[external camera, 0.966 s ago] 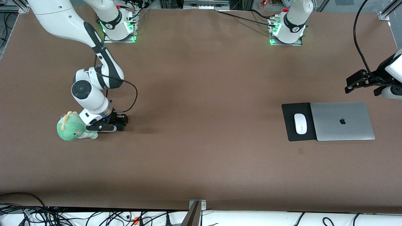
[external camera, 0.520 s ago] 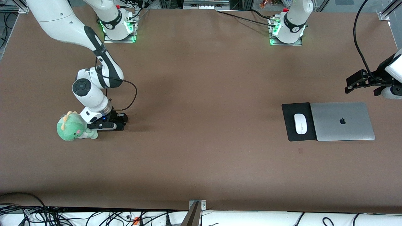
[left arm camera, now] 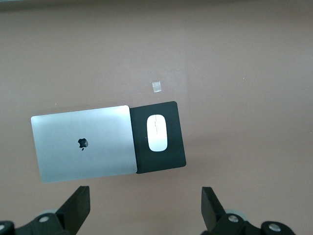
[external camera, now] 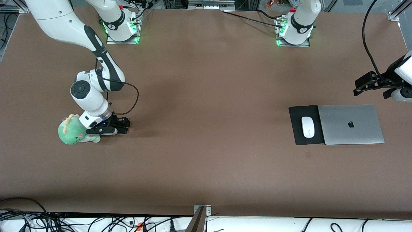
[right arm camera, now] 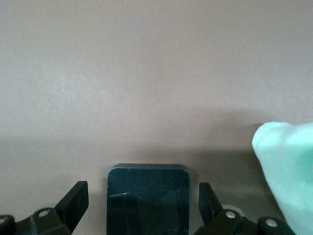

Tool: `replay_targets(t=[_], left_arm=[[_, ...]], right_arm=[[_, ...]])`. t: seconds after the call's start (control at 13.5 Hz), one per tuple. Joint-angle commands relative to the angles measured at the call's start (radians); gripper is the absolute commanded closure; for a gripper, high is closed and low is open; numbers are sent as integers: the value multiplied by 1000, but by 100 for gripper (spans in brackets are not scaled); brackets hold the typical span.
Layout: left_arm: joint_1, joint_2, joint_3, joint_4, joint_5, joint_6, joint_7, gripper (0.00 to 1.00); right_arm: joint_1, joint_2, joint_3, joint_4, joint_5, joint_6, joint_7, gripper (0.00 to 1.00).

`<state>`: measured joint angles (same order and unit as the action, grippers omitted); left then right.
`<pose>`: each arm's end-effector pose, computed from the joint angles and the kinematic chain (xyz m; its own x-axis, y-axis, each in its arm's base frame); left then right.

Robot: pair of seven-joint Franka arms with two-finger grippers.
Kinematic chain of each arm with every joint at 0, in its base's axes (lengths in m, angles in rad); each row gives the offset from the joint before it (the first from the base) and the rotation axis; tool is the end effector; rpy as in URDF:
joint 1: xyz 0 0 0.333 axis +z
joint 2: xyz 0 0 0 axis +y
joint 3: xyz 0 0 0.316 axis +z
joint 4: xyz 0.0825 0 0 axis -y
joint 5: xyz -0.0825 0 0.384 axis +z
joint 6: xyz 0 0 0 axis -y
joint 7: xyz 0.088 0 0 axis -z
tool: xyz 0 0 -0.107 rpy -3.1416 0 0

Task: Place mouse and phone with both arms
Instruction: 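Lower the phone beside the green plush toy and open the right gripper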

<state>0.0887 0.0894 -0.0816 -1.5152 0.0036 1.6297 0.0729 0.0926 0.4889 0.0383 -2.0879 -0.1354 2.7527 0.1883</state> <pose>0.5875 0.0067 0.6053 0.9975 -0.0655 0.0256 -0.0655 -0.9978 0.0018 0.5958 0.0836 0.2032 0.9819 0.0582 0.1801 0.0553 -0.9982 0.0211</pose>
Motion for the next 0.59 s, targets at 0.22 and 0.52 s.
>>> replay_targets(t=[0.22, 0.52], left_arm=[[2, 12, -1, 27, -2, -2, 16, 0], [2, 12, -1, 27, -2, -2, 16, 0]], right_arm=[[-16, -122, 22, 98, 175, -276, -73, 0], [-16, -261, -1, 123, 255, -468, -141, 0]])
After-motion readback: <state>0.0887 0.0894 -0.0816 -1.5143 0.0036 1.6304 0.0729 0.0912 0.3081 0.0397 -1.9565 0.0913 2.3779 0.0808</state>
